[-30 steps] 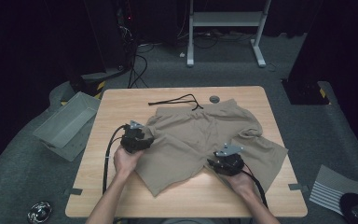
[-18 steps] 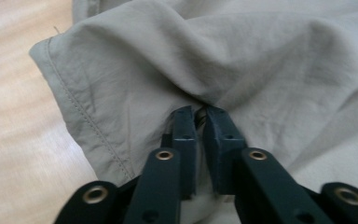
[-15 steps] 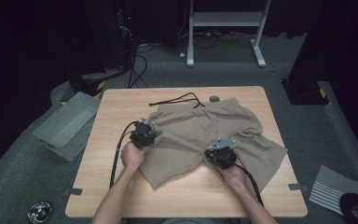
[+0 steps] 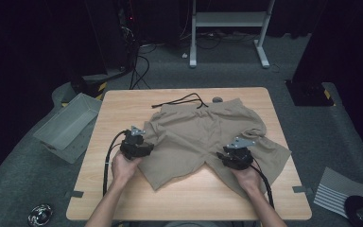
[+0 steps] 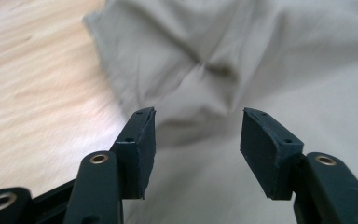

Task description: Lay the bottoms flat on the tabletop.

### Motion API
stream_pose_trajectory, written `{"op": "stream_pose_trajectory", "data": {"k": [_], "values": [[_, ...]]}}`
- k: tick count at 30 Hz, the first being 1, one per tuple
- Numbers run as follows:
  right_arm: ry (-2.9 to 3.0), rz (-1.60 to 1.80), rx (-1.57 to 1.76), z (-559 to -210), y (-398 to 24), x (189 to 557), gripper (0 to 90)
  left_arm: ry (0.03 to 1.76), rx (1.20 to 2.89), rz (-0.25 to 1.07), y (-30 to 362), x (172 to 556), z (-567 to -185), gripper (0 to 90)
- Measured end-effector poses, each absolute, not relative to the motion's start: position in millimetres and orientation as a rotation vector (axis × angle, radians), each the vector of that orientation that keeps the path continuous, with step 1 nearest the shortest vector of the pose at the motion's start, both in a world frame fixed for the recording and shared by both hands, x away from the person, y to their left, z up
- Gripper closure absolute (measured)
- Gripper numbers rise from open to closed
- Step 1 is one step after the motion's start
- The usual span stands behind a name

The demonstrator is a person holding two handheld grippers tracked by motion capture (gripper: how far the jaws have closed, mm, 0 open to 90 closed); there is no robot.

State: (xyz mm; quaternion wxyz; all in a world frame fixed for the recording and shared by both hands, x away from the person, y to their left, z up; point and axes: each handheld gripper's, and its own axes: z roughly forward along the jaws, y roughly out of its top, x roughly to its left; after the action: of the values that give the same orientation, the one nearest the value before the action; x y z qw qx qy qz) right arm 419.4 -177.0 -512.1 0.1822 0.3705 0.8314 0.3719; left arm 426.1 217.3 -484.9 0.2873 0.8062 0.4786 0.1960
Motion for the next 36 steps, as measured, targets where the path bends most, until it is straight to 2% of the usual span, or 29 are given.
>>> {"op": "stream_pose_trajectory", "data": {"k": [2, 10, 12, 15, 17, 21, 24, 25, 28, 32, 36], "values": [[2.345, 1.045, 1.069, -516, -182, 421, 57.1, 1.298, 2.193, 0.520, 216, 427, -492, 48.6], [2.350, 1.016, 1.067, -524, -185, 420, 55.0, 1.262, 2.276, 0.513, 214, 416, -505, 82.8], [2.350, 1.016, 1.068, -524, -185, 420, 54.6, 1.245, 2.301, 0.499, 214, 409, -504, 86.1], [2.348, 1.012, 1.066, -524, -184, 420, 54.1, 1.218, 2.316, 0.473, 216, 398, -501, 87.7], [2.347, 1.011, 1.064, -524, -184, 420, 54.0, 1.192, 2.286, 0.488, 216, 394, -497, 85.2], [2.345, 1.007, 1.061, -524, -184, 420, 53.5, 1.160, 2.170, 0.571, 212, 399, -484, 58.8], [2.343, 1.005, 1.063, -524, -184, 419, 53.2, 1.158, 2.170, 0.575, 205, 413, -483, 54.6], [2.343, 1.006, 1.063, -524, -184, 420, 53.1, 1.157, 2.186, 0.551, 201, 419, -486, 56.7], [2.344, 1.009, 1.068, -524, -184, 420, 52.9, 1.171, 2.240, 0.450, 196, 425, -498, 72.4], [2.343, 1.008, 1.068, -524, -184, 420, 52.4, 1.182, 2.259, 0.385, 198, 415, -506, 88.1], [2.344, 1.008, 1.067, -524, -184, 420, 52.3, 1.138, 2.315, 0.365, 199, 394, -503, 88.9]]}}
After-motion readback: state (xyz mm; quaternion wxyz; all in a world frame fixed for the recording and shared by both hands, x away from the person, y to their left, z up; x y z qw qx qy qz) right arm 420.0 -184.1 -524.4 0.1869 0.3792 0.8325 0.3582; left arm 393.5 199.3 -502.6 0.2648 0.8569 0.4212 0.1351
